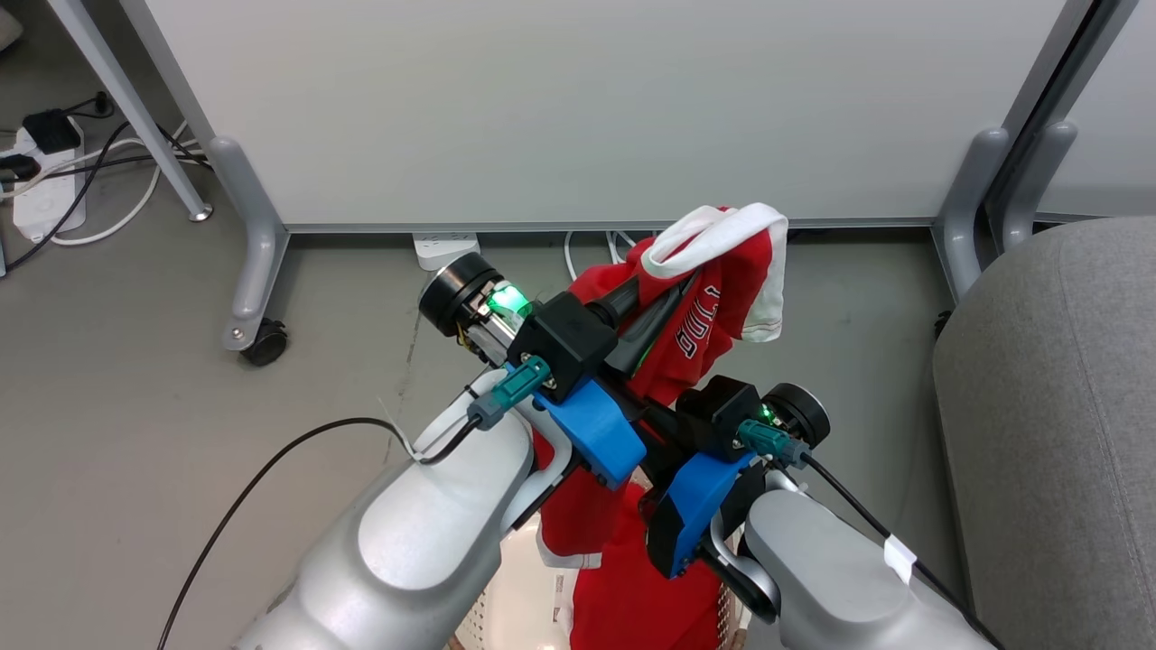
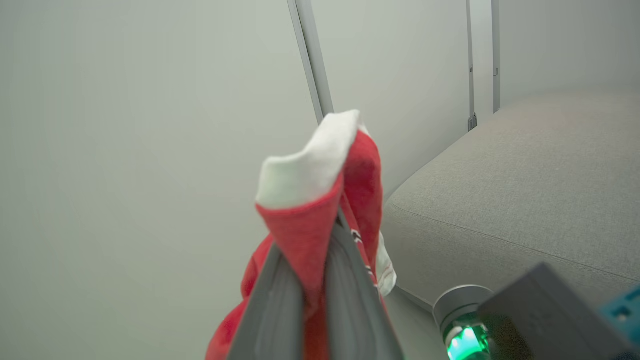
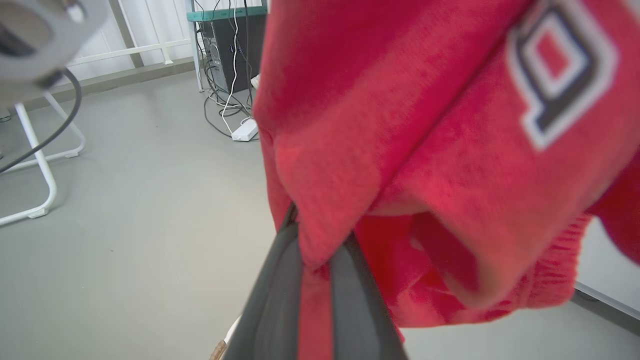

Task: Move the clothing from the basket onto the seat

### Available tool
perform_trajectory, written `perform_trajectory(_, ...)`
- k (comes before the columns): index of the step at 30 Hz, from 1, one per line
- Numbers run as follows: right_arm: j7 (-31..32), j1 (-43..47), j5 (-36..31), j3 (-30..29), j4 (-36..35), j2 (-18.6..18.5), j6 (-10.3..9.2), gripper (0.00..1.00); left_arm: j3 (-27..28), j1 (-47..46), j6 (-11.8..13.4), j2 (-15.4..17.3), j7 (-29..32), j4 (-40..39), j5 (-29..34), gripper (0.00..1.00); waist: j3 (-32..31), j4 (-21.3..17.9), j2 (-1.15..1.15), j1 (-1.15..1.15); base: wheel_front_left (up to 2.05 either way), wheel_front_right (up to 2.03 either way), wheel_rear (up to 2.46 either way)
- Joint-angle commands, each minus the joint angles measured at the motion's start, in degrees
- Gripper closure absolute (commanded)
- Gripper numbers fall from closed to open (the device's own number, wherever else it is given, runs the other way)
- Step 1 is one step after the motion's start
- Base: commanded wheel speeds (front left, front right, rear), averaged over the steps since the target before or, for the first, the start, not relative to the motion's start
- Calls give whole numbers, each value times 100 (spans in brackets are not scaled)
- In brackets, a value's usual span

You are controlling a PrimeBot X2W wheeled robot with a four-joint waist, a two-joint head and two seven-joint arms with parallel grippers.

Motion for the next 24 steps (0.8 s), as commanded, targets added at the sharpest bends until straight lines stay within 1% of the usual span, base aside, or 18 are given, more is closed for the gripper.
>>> perform_trajectory(1, -6, -72, 31, 11, -37, -19, -4, 100, 31, -28, 36, 3, -27, -10, -22, 100, -5, -8, 0, 0, 0, 0, 0)
perform_trajectory(9, -6, -43, 107, 97, -73, -85, -4, 100, 73, 24, 38, 7, -28, -5, 0, 100, -16, -46, 0, 0, 0, 0, 0)
perform_trajectory(22, -6, 13, 123, 137, -86, -95, -4, 100, 82, 62, 2, 29, -29, 47, 41, 100, -55, -93, 0, 0, 0, 0, 0)
perform_trajectory(23, -6, 21, 123, 141, -86, -99, -4, 100, 94, 62, 29, 29, -29, 39, 52, 48, -58, -95, 0, 0, 0, 0, 0)
perform_trajectory(24, -6, 26, 123, 146, -88, -102, -4, 100, 94, 54, 54, 34, -29, 25, 81, 0, -60, -100, 0, 0, 0, 0, 0)
